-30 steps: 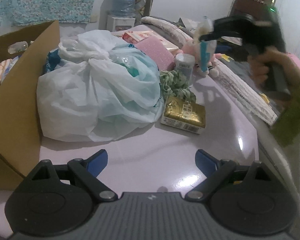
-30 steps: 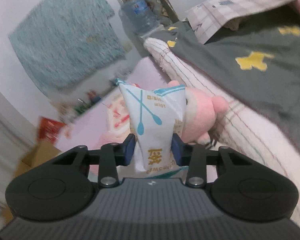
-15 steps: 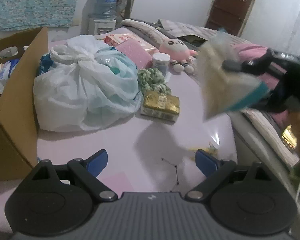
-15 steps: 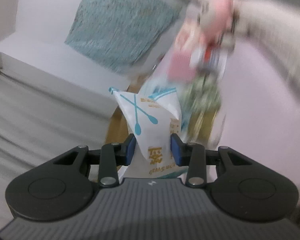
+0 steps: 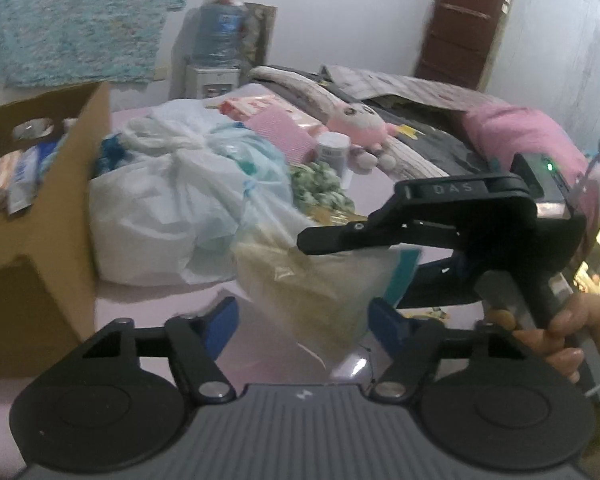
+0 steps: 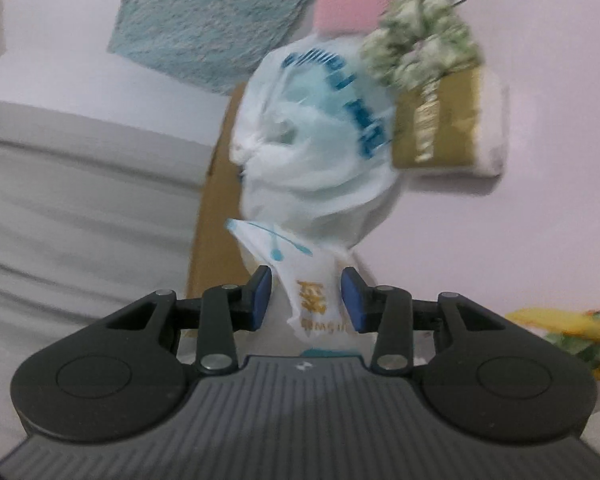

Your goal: Organize soft objects

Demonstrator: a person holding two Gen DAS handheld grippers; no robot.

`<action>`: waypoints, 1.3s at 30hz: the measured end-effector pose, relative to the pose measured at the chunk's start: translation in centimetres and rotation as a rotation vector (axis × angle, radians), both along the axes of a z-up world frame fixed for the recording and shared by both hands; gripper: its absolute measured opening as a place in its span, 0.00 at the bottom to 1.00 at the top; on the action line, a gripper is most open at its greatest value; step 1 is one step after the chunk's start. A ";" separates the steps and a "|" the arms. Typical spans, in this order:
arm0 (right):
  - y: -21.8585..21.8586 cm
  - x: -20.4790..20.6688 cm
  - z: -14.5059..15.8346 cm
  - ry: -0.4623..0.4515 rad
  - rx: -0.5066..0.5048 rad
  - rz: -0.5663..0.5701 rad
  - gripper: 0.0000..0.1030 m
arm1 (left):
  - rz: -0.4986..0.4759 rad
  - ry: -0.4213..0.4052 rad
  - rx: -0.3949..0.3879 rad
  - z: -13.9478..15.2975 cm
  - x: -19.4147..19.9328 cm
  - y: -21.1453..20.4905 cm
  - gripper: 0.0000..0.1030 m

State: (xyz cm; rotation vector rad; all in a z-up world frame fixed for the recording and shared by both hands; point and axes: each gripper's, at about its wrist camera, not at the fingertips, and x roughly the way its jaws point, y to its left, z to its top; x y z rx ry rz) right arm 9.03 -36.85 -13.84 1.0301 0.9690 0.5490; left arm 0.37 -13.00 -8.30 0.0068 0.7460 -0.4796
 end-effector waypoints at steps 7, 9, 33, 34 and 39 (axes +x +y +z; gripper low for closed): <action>-2.6 -2.0 2.6 -0.071 -0.233 -0.124 0.48 | -0.065 -0.014 0.020 -0.9 0.9 -2.0 0.45; -3.4 -2.7 3.6 -0.113 -0.306 -0.155 0.46 | -0.069 -0.007 0.026 -1.3 1.4 -2.3 0.42; -1.2 -1.7 4.5 -0.133 -0.327 0.040 0.05 | -0.073 0.095 0.017 -4.1 1.4 -2.3 0.43; -0.7 -1.4 4.1 -0.126 -0.349 0.052 0.05 | -0.072 0.097 0.016 -4.1 1.4 -2.3 0.43; 0.5 -0.4 1.6 -0.046 -0.376 0.088 0.02 | -0.069 0.101 0.034 -4.2 1.5 -2.3 0.43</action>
